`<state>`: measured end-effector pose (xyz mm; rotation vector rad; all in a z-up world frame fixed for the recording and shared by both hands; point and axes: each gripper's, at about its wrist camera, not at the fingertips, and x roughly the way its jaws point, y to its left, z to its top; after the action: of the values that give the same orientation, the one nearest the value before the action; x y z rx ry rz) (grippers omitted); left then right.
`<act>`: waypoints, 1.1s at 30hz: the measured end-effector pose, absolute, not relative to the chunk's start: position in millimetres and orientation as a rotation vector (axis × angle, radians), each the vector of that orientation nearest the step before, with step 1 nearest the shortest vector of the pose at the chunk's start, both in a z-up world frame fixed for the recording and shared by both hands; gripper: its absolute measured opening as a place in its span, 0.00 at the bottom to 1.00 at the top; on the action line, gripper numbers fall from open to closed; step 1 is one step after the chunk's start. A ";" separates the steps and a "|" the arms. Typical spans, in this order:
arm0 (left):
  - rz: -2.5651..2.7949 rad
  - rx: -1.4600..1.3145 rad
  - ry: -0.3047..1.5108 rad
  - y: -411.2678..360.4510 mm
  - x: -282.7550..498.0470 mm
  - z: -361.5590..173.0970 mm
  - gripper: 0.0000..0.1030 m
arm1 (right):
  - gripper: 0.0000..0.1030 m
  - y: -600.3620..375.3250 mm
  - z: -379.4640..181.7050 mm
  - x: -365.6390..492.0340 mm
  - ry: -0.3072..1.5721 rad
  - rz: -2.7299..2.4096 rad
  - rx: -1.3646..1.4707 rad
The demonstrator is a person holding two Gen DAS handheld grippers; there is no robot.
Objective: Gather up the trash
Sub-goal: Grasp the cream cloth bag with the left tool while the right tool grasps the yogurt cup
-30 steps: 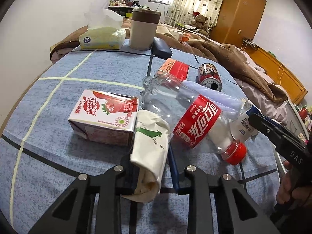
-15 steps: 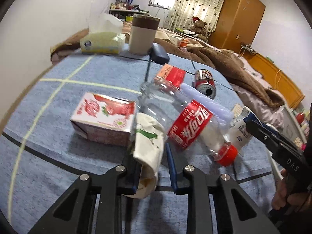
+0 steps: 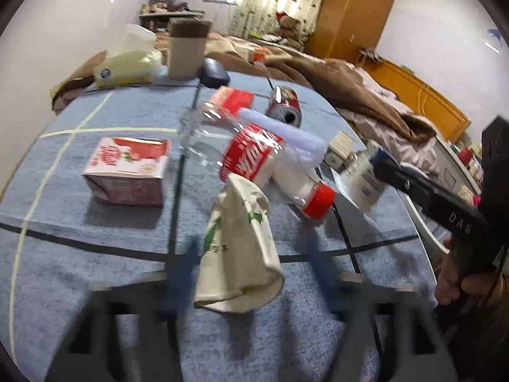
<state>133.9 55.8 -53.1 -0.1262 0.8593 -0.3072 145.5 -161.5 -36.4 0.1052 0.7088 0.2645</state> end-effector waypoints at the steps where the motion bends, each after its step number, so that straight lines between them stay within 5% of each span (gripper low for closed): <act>1: -0.304 -0.131 0.840 58.9 131.3 -49.8 0.80 | 0.48 -162.8 -36.6 144.2 0.709 0.264 0.108; 14: -0.329 -0.346 0.890 85.5 171.1 -62.7 0.79 | 0.48 -174.7 -30.8 137.6 0.685 0.249 0.128; 17: -0.324 -0.369 0.984 83.3 176.8 -78.6 0.62 | 0.48 -176.6 -30.6 136.4 0.681 0.252 0.134; 26: -0.295 -0.294 0.980 62.2 159.0 -76.9 0.58 | 0.48 -179.3 -29.3 130.4 0.671 0.257 0.133; 33: -0.238 -0.194 0.952 47.2 148.0 -76.6 0.30 | 0.48 -183.6 -26.2 123.6 0.657 0.253 0.142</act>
<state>148.0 47.2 -76.6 -0.1936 0.9516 -0.2385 123.6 -183.6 -26.2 0.1415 0.6567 0.2531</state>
